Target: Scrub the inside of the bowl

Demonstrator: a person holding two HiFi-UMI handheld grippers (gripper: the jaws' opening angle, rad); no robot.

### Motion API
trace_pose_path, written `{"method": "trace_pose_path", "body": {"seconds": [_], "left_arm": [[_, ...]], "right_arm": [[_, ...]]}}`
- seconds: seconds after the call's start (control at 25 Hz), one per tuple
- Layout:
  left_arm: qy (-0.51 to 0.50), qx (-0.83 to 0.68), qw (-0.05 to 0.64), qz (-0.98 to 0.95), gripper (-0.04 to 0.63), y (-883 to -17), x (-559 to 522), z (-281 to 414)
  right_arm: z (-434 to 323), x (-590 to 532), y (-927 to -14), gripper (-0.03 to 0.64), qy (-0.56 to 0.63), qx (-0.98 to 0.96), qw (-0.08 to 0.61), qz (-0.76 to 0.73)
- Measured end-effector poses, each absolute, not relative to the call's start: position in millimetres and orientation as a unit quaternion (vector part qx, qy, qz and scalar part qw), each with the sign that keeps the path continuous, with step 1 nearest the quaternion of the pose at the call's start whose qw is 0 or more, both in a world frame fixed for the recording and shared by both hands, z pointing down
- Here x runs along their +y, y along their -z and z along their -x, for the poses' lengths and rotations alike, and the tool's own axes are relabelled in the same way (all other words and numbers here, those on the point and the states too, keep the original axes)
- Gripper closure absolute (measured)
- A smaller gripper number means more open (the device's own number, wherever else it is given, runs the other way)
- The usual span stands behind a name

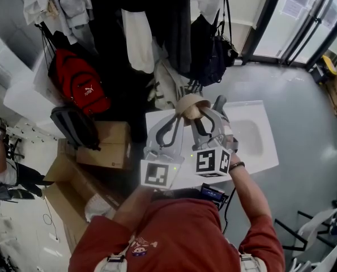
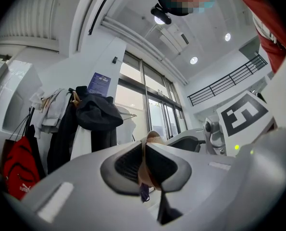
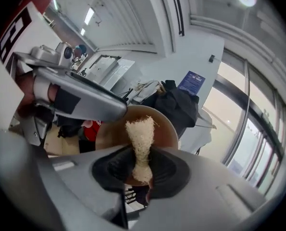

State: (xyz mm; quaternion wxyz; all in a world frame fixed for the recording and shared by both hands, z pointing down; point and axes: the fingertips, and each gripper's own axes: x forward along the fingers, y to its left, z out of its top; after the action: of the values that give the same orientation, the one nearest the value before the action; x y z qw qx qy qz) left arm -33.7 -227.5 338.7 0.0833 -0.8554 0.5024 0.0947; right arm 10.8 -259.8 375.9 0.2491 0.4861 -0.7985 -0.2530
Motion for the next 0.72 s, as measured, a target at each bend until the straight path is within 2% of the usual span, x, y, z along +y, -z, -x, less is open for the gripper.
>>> {"method": "trace_pose_path", "body": {"seconds": [0.36, 0.72], "left_arm": [[-0.092, 0.5, 0.086, 0.857, 0.566, -340.1, -228.5, 32.4], [-0.09, 0.501, 0.083, 0.857, 0.569, -341.9, -229.9, 32.2]], "right_arm": [[-3.1, -256.4, -390.4, 0.54, 0.425, -0.701, 0.35, -0.453], [-2.9, -256.7, -393.2, 0.54, 0.442, -0.684, 0.364, -0.452]]}}
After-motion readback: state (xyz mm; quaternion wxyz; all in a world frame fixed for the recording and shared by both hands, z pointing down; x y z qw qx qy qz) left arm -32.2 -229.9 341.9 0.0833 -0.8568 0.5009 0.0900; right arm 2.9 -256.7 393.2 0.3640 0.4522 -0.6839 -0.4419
